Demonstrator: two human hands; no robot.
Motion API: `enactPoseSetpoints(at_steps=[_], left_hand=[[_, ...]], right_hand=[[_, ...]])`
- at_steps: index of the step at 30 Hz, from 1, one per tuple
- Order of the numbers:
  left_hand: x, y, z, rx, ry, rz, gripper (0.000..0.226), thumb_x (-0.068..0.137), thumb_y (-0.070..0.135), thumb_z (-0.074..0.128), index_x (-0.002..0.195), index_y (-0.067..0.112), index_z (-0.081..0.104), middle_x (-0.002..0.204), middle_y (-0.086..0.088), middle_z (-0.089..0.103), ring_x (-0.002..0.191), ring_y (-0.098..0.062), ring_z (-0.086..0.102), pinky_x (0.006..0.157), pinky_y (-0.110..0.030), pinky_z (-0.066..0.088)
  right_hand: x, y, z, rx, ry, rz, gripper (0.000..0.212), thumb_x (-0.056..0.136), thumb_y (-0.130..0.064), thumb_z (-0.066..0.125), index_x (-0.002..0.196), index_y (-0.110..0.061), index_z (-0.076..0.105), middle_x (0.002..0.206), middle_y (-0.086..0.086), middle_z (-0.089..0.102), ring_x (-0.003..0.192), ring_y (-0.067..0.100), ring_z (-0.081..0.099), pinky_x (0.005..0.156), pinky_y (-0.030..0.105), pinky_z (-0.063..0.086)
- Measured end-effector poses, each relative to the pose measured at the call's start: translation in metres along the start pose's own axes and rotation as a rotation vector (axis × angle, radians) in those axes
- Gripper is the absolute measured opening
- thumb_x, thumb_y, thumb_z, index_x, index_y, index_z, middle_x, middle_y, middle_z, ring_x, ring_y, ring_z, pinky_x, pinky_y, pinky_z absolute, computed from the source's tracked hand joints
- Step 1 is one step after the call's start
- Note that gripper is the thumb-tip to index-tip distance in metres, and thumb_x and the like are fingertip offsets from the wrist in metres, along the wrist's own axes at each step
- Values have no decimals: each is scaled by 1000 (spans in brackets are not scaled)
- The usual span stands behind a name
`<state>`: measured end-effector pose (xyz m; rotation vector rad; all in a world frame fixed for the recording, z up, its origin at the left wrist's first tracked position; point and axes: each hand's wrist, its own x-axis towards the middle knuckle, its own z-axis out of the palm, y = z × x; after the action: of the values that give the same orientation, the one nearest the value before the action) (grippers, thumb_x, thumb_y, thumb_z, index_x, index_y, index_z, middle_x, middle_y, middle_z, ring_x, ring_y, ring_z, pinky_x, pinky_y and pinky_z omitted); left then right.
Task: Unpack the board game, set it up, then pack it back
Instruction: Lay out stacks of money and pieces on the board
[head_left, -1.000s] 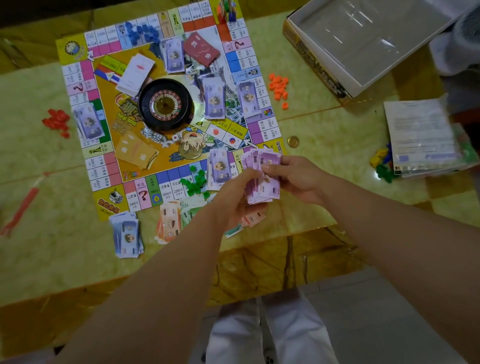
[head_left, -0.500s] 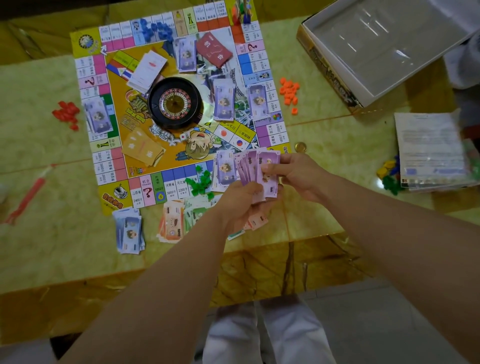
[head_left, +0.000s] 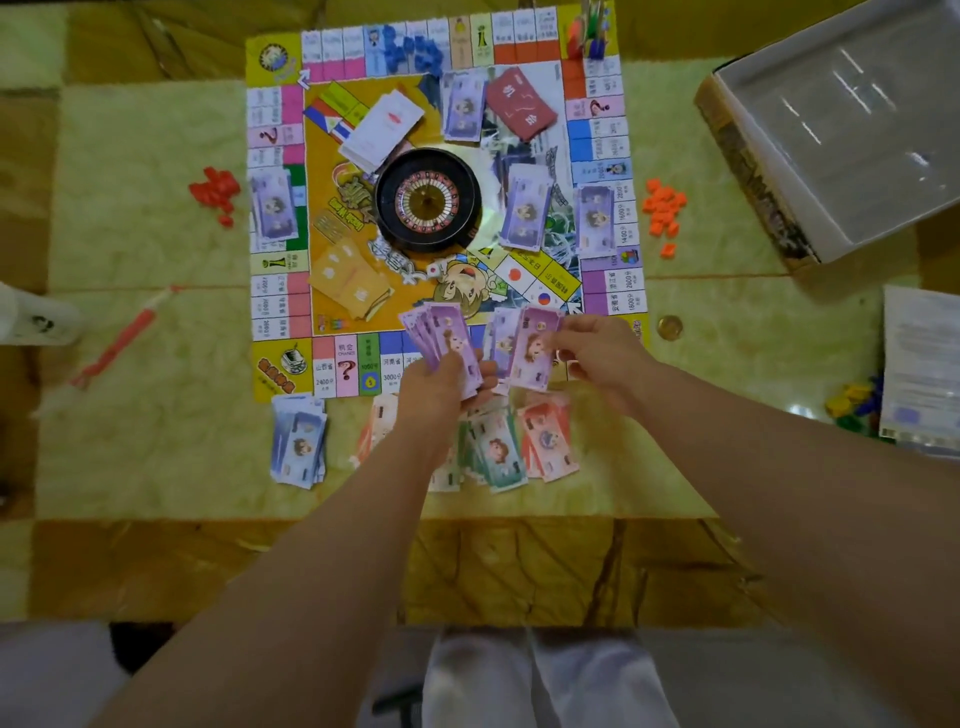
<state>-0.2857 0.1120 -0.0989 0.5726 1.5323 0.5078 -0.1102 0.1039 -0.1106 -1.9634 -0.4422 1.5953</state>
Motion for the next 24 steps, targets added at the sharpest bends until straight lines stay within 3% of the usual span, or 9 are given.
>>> enactPoseSetpoints(at_steps=[4,7,9,11,12,16,19,21,24], left_hand=[[11,-2,-15,10,-42,52,23,101,9,42,113,-3,59,97,-18,71,80,-24,71,70,-29,60],[17,3,-19,19,-74,61,26,99,9,47,118,-5,58,105,-22,70,85,-27,72,78,-36,60],[22,6,-20,17,-86,68,21,98,9,51,115,-1,60,105,-20,70,88,-31,71,80,-39,59],[26,13,-19,1,-79,41,4,97,8,54,96,12,57,94,-6,66,84,-34,69,82,-41,58],[30,16,-19,8,-80,22,9,96,9,56,91,16,52,92,1,62,81,-33,69,83,-40,58],[38,25,-15,72,-167,34,9,95,10,59,97,17,53,101,3,62,73,-25,70,68,-28,60],[45,37,-7,103,-235,70,9,93,7,61,99,13,60,97,0,67,69,-13,71,63,-25,59],[46,45,0,129,-271,62,15,92,7,63,107,7,61,98,-5,69,74,-12,72,68,-32,61],[44,59,20,157,-334,20,12,93,9,62,106,10,63,97,-6,70,85,-22,71,77,-43,60]], right_hand=[[20,2,22,-215,88,-108,5,84,-3,69,88,-5,65,84,11,62,73,19,57,71,30,52],[37,7,36,-388,219,-168,17,82,-4,70,97,-5,64,74,3,56,82,22,57,85,40,52],[43,8,42,-474,273,-204,26,82,-5,70,106,-3,59,76,3,55,83,25,56,81,40,51],[45,9,45,-520,288,-216,37,82,-7,70,114,-1,52,82,4,53,83,23,53,72,32,43],[46,8,47,-512,288,-208,42,82,-7,71,116,-1,49,85,4,52,84,22,52,71,30,40],[45,0,47,-445,354,-255,43,83,-17,73,115,-6,47,103,8,52,85,19,51,70,28,40],[35,-20,43,-190,203,-252,35,92,-37,63,105,-6,57,86,4,52,67,13,51,60,14,43],[32,-29,37,-103,46,-241,38,90,-39,64,97,-2,62,79,6,55,63,15,53,63,25,48],[31,-40,23,-137,48,-252,28,89,-27,69,92,0,65,75,7,61,65,14,55,69,32,50]])
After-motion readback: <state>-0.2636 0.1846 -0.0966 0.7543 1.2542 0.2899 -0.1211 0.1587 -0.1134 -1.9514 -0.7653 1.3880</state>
